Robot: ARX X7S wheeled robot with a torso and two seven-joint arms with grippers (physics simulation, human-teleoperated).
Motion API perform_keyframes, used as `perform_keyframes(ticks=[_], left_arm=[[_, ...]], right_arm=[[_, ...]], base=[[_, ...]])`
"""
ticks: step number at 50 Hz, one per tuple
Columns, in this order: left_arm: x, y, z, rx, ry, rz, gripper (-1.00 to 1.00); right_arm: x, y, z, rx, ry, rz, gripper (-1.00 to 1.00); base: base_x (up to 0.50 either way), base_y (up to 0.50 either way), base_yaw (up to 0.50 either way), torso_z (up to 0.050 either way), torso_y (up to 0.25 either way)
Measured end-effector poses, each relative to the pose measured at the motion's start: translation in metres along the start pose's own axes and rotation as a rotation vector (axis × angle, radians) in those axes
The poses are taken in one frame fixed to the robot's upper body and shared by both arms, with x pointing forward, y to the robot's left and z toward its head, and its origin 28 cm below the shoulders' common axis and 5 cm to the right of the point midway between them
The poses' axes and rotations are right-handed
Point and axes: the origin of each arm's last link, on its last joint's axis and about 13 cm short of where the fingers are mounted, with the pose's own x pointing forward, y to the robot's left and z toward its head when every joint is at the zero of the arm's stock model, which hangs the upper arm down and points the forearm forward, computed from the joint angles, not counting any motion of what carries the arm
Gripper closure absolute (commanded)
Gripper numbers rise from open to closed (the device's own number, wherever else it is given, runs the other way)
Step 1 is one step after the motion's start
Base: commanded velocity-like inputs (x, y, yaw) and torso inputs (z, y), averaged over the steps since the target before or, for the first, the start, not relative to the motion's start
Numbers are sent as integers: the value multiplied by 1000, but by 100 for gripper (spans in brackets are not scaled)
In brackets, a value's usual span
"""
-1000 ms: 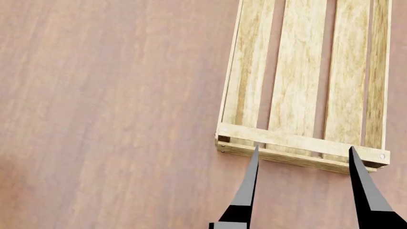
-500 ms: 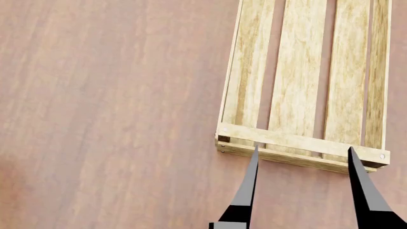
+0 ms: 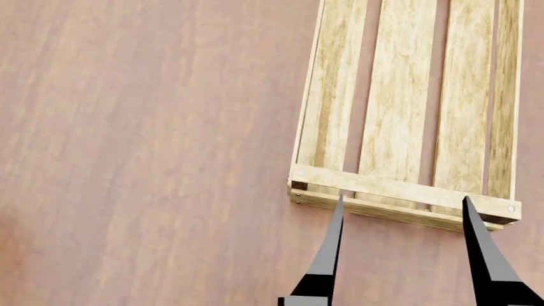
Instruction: Stack the right bowl on the left bowl and place them in the tray.
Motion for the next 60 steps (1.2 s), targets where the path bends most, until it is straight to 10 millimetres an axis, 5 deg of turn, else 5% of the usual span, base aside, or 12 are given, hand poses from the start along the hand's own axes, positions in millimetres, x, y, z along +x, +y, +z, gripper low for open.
perform_keyframes(ticks=[12,13,60], left_arm=[[2,2,-2,-4,6,12,100],[2,2,-2,-4,6,12,-100],[15,3,-11,-27,49,13,-100]], right_arm=[[0,0,0,0,-1,0,-100],[0,0,0,0,-2,0,-100],[0,-1,1,0,-4,-1,-100]], base=[[0,0,0,0,0],[0,0,0,0,0],[0,0,0,0,0]])
